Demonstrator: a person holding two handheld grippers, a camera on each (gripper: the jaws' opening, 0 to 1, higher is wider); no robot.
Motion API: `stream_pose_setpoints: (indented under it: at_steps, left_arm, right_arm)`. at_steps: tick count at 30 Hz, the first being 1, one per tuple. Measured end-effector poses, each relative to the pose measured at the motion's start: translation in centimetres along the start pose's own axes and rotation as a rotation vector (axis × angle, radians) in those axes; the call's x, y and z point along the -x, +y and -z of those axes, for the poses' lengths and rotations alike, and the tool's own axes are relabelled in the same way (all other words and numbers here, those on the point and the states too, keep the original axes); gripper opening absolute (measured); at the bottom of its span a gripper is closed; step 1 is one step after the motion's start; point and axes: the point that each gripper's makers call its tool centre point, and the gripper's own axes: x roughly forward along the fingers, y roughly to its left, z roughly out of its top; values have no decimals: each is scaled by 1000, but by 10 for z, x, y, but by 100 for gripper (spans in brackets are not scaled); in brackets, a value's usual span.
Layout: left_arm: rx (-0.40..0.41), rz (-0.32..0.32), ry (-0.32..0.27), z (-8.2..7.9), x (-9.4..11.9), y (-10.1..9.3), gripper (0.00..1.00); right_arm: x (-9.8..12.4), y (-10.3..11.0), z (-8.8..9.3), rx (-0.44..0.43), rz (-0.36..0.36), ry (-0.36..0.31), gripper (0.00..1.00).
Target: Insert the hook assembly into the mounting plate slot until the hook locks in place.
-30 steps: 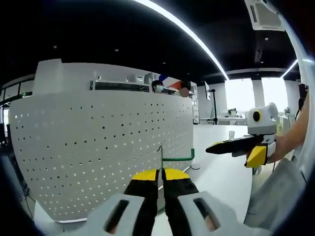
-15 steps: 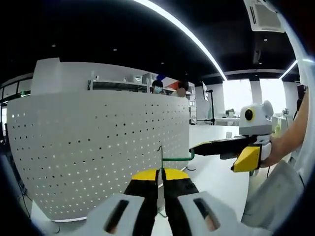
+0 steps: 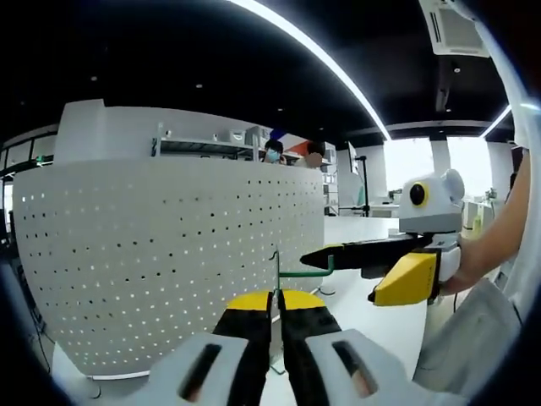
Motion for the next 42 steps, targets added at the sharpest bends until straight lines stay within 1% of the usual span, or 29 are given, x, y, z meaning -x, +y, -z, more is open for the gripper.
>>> stream_pose_setpoints:
  at_steps: [7, 12, 14, 19, 26, 36, 42]
  left_arm:
    - [-2, 2, -3, -1, -1, -1, 3]
    - [7, 2, -5, -1, -1, -2, 3]
    - [7, 0, -5, -1, -1, -2, 3]
    - [13, -3, -4, 0, -1, -2, 3]
    - [14, 2, -6, -1, -1, -4, 3]
    - [14, 2, -10, -2, -1, -5, 3]
    - [16, -1, -10, -1, 0, -4, 3]
  right_arm:
    - [-6, 4, -3, -1, -13, -3, 63]
    - [-9, 1, -3, 9, 3, 3, 53]
    - [-10, 2, -5, -2, -2, -7, 51]
    - [-12, 5, -5, 6, -3, -5, 42]
    - [-15, 6, -2, 30, 8, 13, 25]
    - [-19, 7, -5, 36, 13, 11, 15]
    - [-21, 5, -3, 44, 25, 21, 8]
